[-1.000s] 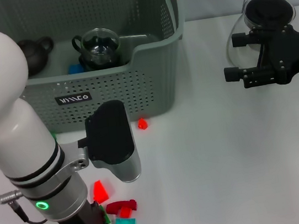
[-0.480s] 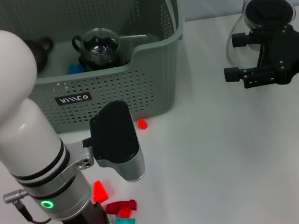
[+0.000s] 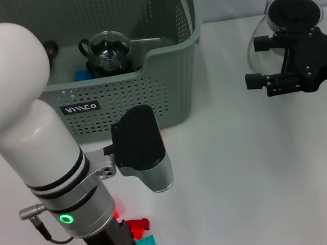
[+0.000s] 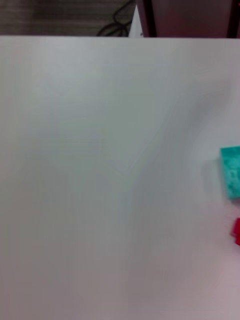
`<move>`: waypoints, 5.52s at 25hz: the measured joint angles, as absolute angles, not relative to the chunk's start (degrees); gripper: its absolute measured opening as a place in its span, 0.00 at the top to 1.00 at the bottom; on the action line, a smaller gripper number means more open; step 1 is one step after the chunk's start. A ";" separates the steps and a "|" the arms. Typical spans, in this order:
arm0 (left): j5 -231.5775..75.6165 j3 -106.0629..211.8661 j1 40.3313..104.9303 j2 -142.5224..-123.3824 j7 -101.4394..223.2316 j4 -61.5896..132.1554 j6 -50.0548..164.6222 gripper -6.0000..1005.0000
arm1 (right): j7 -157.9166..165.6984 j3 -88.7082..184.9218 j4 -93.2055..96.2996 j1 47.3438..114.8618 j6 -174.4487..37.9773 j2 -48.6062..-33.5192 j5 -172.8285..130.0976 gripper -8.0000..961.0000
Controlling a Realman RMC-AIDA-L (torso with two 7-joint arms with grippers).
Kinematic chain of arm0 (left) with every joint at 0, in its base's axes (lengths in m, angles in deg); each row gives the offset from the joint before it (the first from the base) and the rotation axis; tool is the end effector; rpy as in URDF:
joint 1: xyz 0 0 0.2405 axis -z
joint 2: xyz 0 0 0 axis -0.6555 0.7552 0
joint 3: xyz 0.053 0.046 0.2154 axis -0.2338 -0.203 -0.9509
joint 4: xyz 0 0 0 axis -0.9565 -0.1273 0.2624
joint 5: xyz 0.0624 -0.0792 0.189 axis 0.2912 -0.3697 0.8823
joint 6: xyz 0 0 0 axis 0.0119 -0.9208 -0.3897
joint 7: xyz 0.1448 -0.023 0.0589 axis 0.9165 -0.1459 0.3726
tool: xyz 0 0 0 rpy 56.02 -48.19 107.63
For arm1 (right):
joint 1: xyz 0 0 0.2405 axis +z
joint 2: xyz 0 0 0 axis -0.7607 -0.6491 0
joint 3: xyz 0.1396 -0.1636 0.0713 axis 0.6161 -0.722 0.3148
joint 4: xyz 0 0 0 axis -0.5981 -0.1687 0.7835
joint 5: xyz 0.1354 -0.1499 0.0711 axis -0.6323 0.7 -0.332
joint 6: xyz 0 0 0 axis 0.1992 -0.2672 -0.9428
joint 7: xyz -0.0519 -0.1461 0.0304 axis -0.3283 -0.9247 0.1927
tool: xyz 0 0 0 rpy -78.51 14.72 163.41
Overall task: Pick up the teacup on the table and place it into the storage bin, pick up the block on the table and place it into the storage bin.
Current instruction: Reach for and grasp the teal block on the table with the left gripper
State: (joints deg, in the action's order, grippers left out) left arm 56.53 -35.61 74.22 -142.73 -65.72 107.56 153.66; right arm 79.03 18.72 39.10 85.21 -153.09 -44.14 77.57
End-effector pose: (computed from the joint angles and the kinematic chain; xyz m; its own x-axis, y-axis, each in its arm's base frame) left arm -0.1592 0.2571 -0.0624 0.8033 0.1946 -0.5629 0.3008 -0.9483 0.1015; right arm 0.2045 0.3541 0.0413 0.8392 -0.1694 -0.5168 -0.3147 -0.9262 -0.2075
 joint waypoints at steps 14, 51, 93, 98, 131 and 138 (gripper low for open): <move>51.56 -31.73 76.36 -142.35 -67.27 111.50 157.65 0.06 | 79.03 18.88 39.10 85.02 -153.09 -43.75 77.57 0.04; 59.98 -35.75 76.10 -142.67 -70.26 103.44 150.75 0.09 | 78.42 19.33 39.11 84.71 -153.07 -43.92 77.57 0.04; 59.39 -39.99 78.72 -142.72 -70.55 103.79 146.15 0.12 | 78.33 20.25 39.11 84.33 -153.10 -43.65 77.52 0.04; 59.53 -40.04 78.69 -142.66 -70.53 103.92 145.78 0.15 | 78.32 20.77 39.11 84.33 -153.09 -43.66 77.48 0.04; 61.19 -46.67 77.82 -142.75 -71.19 104.97 142.51 0.43 | 77.54 21.52 39.11 84.15 -153.27 -43.55 77.48 0.04; 61.89 -46.45 77.69 -142.64 -72.02 105.76 141.82 0.49 | 77.54 21.89 39.11 84.15 -153.27 -43.49 77.48 0.04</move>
State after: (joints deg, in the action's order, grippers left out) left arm 61.89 -46.45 77.69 -142.64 -72.02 105.76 141.82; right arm 77.54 21.89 39.11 84.15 -153.27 -43.49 77.48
